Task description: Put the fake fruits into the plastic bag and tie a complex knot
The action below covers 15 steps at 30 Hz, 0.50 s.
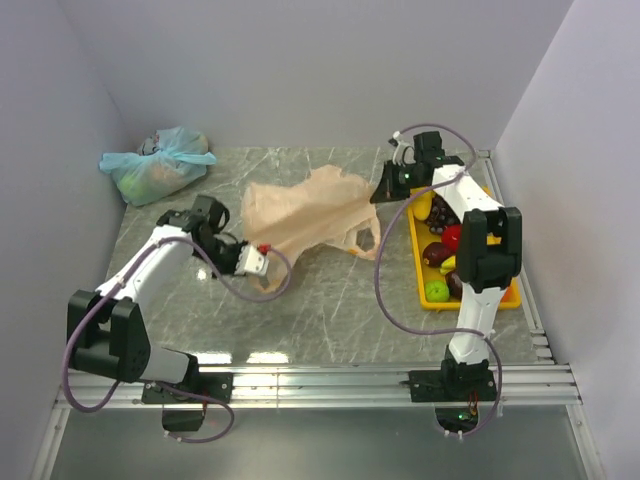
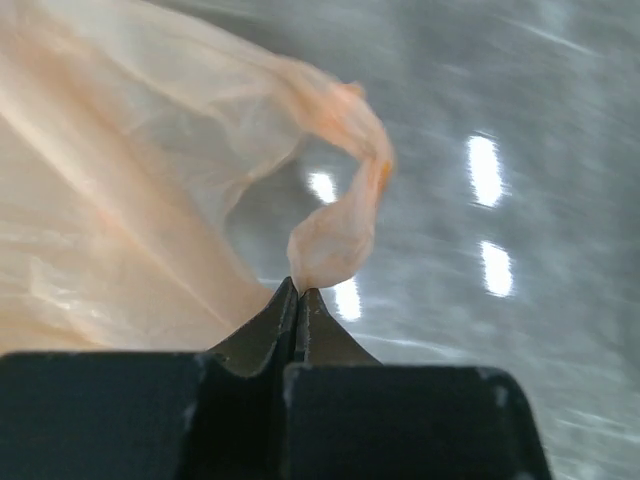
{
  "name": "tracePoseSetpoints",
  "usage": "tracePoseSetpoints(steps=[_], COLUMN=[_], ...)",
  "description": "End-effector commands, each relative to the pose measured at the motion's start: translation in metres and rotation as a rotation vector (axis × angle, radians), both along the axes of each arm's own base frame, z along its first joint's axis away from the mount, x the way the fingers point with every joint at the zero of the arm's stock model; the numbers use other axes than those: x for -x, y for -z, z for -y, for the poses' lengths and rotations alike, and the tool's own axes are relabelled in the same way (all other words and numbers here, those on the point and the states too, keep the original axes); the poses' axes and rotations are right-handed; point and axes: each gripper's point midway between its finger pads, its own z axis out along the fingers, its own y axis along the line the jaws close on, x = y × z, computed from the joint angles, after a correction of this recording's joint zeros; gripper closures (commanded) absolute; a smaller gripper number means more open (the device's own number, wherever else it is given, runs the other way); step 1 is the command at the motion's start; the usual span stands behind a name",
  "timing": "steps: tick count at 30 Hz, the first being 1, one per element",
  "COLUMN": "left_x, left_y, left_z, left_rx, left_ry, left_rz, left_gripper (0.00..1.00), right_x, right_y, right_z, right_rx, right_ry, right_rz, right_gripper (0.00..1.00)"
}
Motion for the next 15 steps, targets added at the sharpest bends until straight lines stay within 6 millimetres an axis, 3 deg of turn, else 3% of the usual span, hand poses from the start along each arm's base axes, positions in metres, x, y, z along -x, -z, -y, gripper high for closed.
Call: tracePoseSetpoints(steps=[1, 3, 6, 8, 9, 11, 12, 13, 14, 15], left_x=[0.060, 0.061, 0.053, 0.044, 0.042, 0.040, 0.030, 0.028, 0.024, 0.020], left_y=[0.036, 0.049, 0.043, 0.024, 0.012, -0.015, -0.037, -0.053, -0.076, -0.088], left_z=[-0.030, -0.035, -0.029, -0.021, -0.012, -0.005, -0.001, 0.006, 0.008, 0.007], left_rx=[-0.127, -0.146, -0.105, -0.057, 0.004, 0.073, 0.116, 0.175, 0.210, 0.236], left_ry=[0.124, 0.098, 0.028, -0.014, -0.026, -0.066, -0.096, -0.110, -0.145, -0.178], left_rz=[-0.124, -0.119, -0.123, -0.107, -0.109, -0.104, -0.069, -0.064, -0.046, -0.038], left_gripper=[1.00, 0.99, 0.98, 0.76, 0.69, 0.43, 0.37, 0.18, 0.11, 0.01], right_x=[0.048, 0.069, 0.088, 0.097, 0.104, 0.111, 0.115, 0.116, 0.117, 0.118], right_y=[0.007, 0.025, 0.034, 0.033, 0.027, 0.015, 0.004, -0.005, -0.018, -0.035], right_z=[-0.004, 0.000, 0.006, 0.001, -0.001, -0.004, -0.005, -0.004, -0.003, -0.002], right_rx=[0.025, 0.077, 0.122, 0.131, 0.143, 0.139, 0.123, 0.116, 0.111, 0.104], right_ry=[-0.122, -0.157, -0.194, -0.251, -0.312, -0.359, -0.379, -0.385, -0.409, -0.412], right_rz=[-0.024, -0.036, -0.043, -0.045, -0.038, -0.024, -0.023, -0.012, 0.022, 0.030], right_gripper=[1.00, 1.00, 1.00, 1.00, 0.93, 0.53, 0.36, 0.18, 0.05, 0.04])
